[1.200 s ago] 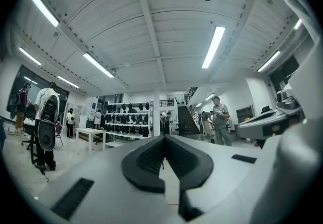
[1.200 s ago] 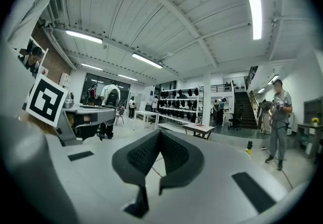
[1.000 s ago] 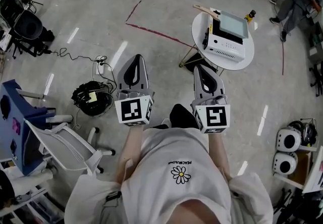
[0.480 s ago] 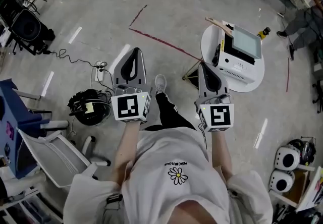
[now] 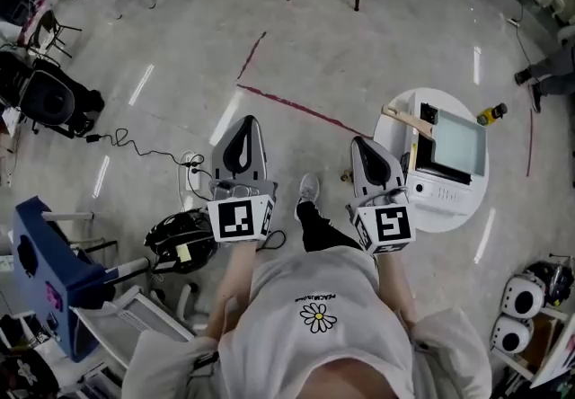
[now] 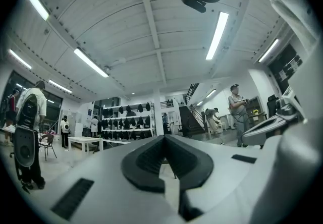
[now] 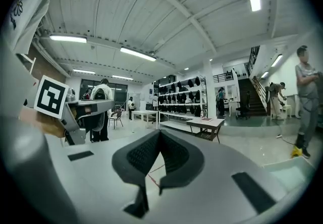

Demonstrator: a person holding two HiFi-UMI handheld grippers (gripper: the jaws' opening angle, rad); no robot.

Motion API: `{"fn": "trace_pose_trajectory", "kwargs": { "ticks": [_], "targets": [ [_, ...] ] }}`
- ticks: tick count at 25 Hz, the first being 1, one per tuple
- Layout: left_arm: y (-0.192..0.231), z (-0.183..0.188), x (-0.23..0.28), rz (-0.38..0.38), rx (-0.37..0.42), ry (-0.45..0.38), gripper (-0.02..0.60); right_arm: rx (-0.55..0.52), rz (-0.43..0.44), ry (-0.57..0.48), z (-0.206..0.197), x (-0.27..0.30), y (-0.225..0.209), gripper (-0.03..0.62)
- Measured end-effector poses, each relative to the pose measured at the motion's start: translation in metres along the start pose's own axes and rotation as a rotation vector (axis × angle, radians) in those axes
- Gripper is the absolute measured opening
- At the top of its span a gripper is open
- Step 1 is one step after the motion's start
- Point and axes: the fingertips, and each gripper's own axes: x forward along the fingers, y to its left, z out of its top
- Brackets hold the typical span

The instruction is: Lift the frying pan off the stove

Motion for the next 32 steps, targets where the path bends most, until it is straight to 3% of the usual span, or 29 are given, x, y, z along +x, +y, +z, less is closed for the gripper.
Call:
{"fn": "trace_pose_trajectory", "kwargs": {
  "ticks": [7,15,22,27,32],
  "targets": [
    [0.004,-0.008,0.137,-0.099,-0.006,0.008,-0.002,-0.024,-0.006,0.011,0.023,0.105,-0.051,0.002],
    [-0.021,0.003,0.221,-0.199,0.037,-0.030,0.000,0.024,-0.145,0.006,0.031,0.134,-0.105,0.002],
    [-0.086,0.010,0.275,-0.400,0.014,-0.067,-0.002,0.110,-0.408,-0.049,0.022,0.101,-0.172,0.002],
    [-0.139,0.017,0.288,-0.562,-0.056,-0.098,0.000,0.106,-0.588,-0.057,0.021,0.062,-0.197,0.002],
    [-0.193,0.019,0.283,-0.786,-0.102,-0.128,-0.002,0.105,-0.780,-0.041,0.025,0.026,-0.205,0.002]
  ]
}}
